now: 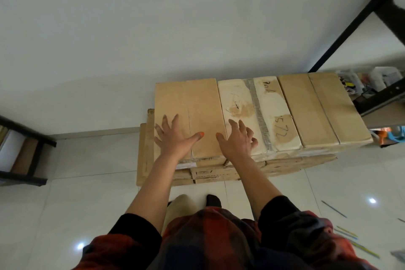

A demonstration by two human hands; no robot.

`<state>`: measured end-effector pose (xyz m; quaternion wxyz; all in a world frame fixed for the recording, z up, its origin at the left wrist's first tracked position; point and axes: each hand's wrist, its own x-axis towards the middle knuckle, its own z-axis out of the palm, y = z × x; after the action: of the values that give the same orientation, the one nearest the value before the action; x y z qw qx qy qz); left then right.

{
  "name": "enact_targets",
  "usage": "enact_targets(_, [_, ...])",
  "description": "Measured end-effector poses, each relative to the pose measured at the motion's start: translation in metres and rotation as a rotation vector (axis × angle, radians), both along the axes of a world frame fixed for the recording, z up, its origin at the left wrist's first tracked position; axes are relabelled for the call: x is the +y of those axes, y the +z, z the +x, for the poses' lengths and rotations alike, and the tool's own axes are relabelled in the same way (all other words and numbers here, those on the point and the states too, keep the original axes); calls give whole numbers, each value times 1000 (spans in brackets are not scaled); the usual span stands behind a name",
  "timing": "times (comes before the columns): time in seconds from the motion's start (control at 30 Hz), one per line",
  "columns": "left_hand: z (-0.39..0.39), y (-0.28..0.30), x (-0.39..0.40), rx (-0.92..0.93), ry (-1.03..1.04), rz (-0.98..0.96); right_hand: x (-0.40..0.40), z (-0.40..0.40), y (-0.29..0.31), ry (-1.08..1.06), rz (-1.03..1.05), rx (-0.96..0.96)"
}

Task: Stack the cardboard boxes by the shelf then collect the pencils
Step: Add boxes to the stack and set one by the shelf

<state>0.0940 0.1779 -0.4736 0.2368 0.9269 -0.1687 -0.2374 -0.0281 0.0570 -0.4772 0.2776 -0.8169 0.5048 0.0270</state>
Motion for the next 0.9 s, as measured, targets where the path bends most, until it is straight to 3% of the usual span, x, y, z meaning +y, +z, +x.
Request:
enact_targets(0.3, [-41,24,29,22,-242,22,38,-49,21,-177,45,-40])
enact_targets(0.63, [-108,40,112,37,-335,9,140,-126,35,-297,74,-53])
enact_targets(0.9, [-161,41,142,10,-398,12,173,-194,43,-446,82,-124])
